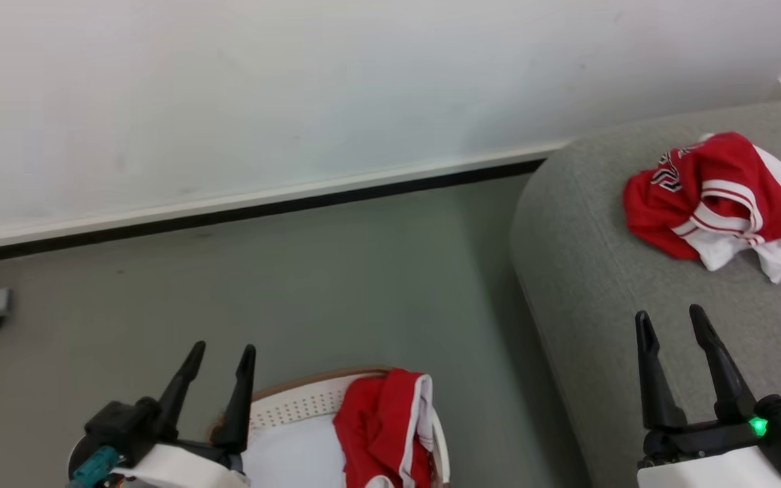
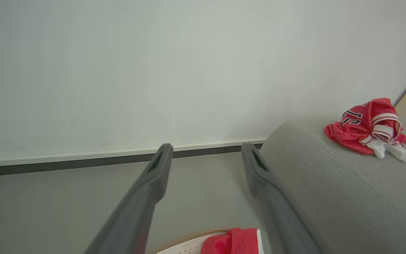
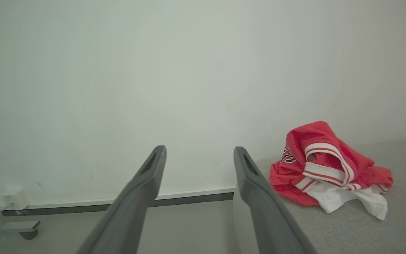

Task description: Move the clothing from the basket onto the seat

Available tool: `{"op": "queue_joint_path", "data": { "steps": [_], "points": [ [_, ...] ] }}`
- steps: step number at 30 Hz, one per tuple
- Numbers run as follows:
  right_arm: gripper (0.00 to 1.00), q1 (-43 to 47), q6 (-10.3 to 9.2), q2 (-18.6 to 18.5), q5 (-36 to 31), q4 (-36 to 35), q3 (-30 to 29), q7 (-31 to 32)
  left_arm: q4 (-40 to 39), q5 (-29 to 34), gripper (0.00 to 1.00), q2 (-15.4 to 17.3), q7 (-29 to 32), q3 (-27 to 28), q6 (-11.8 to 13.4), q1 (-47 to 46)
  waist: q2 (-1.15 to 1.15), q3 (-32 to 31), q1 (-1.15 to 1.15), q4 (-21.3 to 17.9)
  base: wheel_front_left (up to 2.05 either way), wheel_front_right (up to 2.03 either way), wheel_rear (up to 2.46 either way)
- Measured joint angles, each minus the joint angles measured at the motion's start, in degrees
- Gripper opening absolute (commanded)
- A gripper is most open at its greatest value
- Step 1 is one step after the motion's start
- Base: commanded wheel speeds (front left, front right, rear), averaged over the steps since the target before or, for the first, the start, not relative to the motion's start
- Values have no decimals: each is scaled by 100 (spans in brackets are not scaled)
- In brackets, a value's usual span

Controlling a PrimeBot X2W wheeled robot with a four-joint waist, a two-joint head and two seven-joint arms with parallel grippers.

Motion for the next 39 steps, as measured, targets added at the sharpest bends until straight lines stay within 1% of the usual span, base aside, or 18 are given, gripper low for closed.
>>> {"op": "queue_joint_path", "data": {
  "steps": [4, 7, 11, 16, 23, 27, 32, 36, 39],
  "points": [
    [100, -55, 0, -2, 49, -131, -104, 0, 230, -69, 100, 160, -1, -328, 0, -175, 0, 239, 0, -247, 0, 0, 0],
    [100, -140, 0, -2, 115, -227, -141, 0, 616, -91, 100, 294, 0, -485, 0, -293, 0, 418, 1, -447, 0, 0, 0],
    [100, -259, 0, -4, 170, -391, -137, -1, 1118, -94, 100, 372, 42, -765, 0, -535, 0, 684, 0, -694, 0, 0, 0],
    [100, -446, 0, -1, 492, -680, -152, 0, 1618, -127, 100, 612, 164, -1226, 0, -920, 0, 1100, 1, -917, 0, 0, 0],
    [100, -737, 0, -3, 820, -1070, -188, -1, 2304, -272, 100, 1043, 432, -2147, 0, -1495, 0, 1757, 1, -1126, 0, 0, 0],
    [100, -928, 0, -5, 914, -1295, -353, -1, 2675, -318, 100, 1163, 611, -2783, 0, -1783, 0, 2121, 1, -1210, 0, 0, 0],
    [100, -1109, 0, -3, 1004, -1552, -409, 0, 3023, -489, 100, 1329, 755, -3485, 0, -2113, 0, 2573, 1, -1318, 0, 0, 0],
    [100, -1212, 0, -4, 1144, -1774, -492, 0, 3160, -891, 100, 1467, 1038, -4011, 0, -2372, 0, 2931, 1, -1411, 0, 0, 0],
    [100, -1316, 0, -4, 1230, -1917, -539, 0, 3251, -1058, 100, 1618, 1157, -4303, 0, -2638, 0, 3187, 1, -1479, 0, 0, 0]
  ]
}}
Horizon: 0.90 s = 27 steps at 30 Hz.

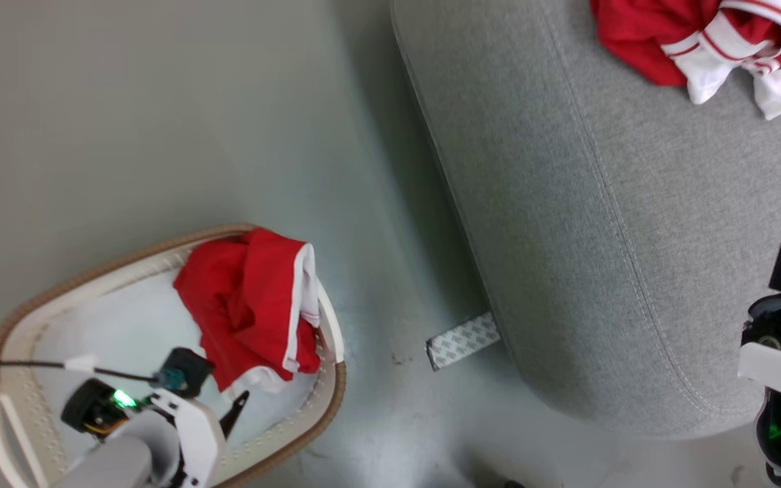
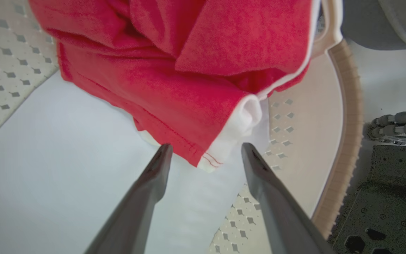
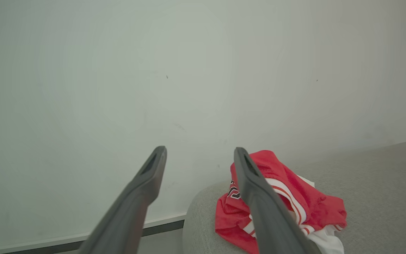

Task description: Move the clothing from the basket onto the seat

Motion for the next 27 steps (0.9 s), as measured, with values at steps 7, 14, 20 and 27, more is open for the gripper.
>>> {"op": "queue_joint_path", "data": {
  "steps": [7, 14, 20, 27],
  "points": [
    [100, -120, 0, 0, 225, -231, -37, 0, 283, -201, 100, 132, -2, -369, 0, -466, 0, 479, 0, -177, 0, 0, 0],
    [100, -64, 0, -1, 300, -320, -97, 0, 648, -356, 100, -4, -270, -504, 0, -994, 0, 702, 0, -169, 4, 4, 4],
    [100, 46, 0, 0, 254, -464, -40, 0, 910, -485, 48, -74, -515, -597, 0, -1185, 0, 833, -1, -83, 13, 13, 13],
    [100, 86, 0, 0, 231, -533, 19, 0, 890, -849, 0, 22, -762, -914, 0, -1330, 0, 941, -1, -12, 4, 4, 4]
  ]
}}
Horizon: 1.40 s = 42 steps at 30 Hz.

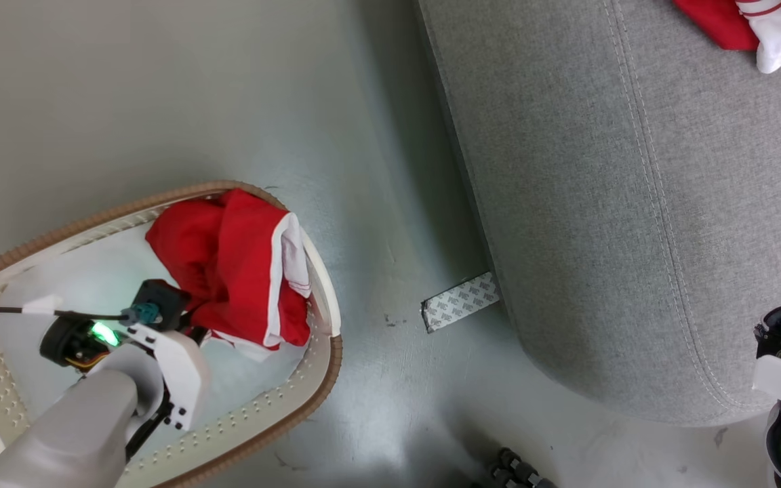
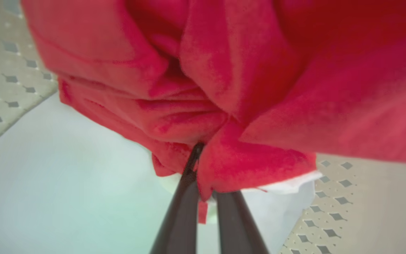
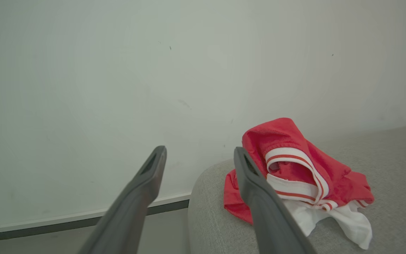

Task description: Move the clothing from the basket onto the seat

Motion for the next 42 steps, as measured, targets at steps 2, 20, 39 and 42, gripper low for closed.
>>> {"op": "queue_joint_path", "data": {
  "steps": [2, 20, 39, 42],
  "points": [
    [100, -7, 0, 0, -1, 26, 27, 0, -9, -77, 0, 24, -46, -90, 0, -25, 0, -21, 0, -6, 0, 0, 0],
    [100, -177, 0, 1, -569, 522, 78, -1, -377, -717, 0, -312, -360, -582, 0, 241, 0, -935, -1, 213, 0, 0, 0],
    [100, 109, 0, 9, -1159, 1734, 235, 0, -2094, -561, 0, -827, -394, 728, 0, 1182, 0, -3092, -1, 1315, 0, 0, 0],
    [100, 197, 0, 9, -1171, 1918, 305, 0, -2304, -509, 0, -898, -394, 928, 0, 1318, 0, -3418, -2, 1517, 0, 0, 0]
  ]
}}
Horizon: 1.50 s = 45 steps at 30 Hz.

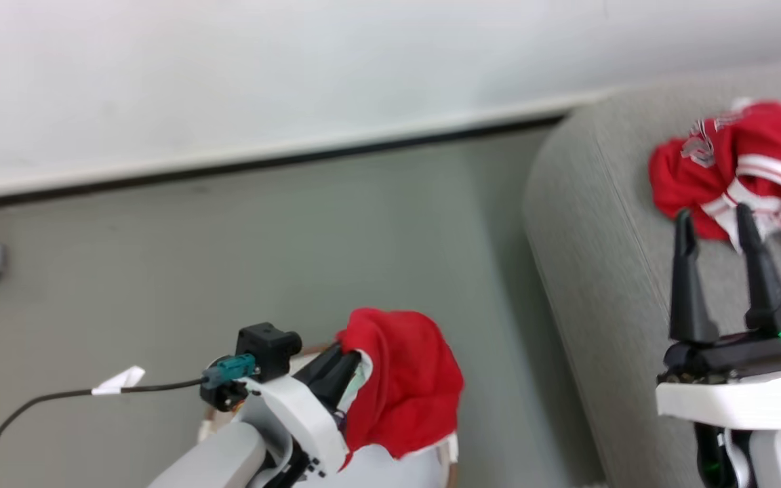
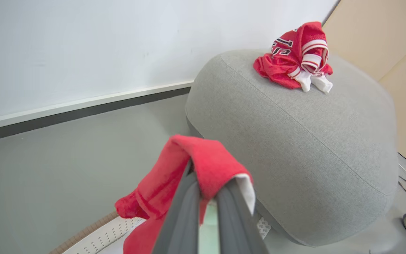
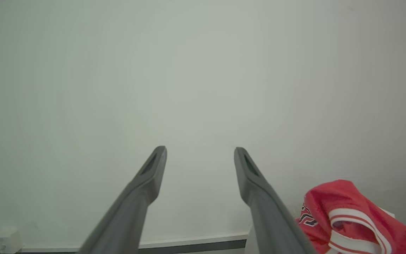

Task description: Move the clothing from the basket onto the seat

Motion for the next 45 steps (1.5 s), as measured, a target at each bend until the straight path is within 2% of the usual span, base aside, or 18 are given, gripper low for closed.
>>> {"op": "queue_joint_path", "data": {
  "steps": [10, 18, 29, 39, 45],
  "points": [
    [100, 262, 0, -2, 55, 450, 324, -1, -667, 47, 0, -118, 0, 481, 4, 191, 0, -872, 0, 583, 0, 0, 0],
    [100, 562, 0, -2, 287, 680, 639, -1, -1185, 45, 0, -5, 108, 703, 230, -74, 0, -1321, 0, 896, 0, 0, 0],
    [100, 778, 0, -2, 488, 873, 1250, -1, -2006, -60, 0, 297, 341, 1110, 579, -480, 0, -1490, 1, 1088, 0, 0, 0],
    [100, 775, 0, -1, 468, 967, 1579, 0, -2318, -79, 0, 393, 479, 1136, 719, -526, 0, -1510, 1, 1158, 0, 0, 0],
    [100, 550, 0, 1, 423, 1114, 2343, 0, -2330, -127, 0, 375, 479, 1110, 754, -480, 0, -1485, 1, 1225, 0, 0, 0]
  ]
}}
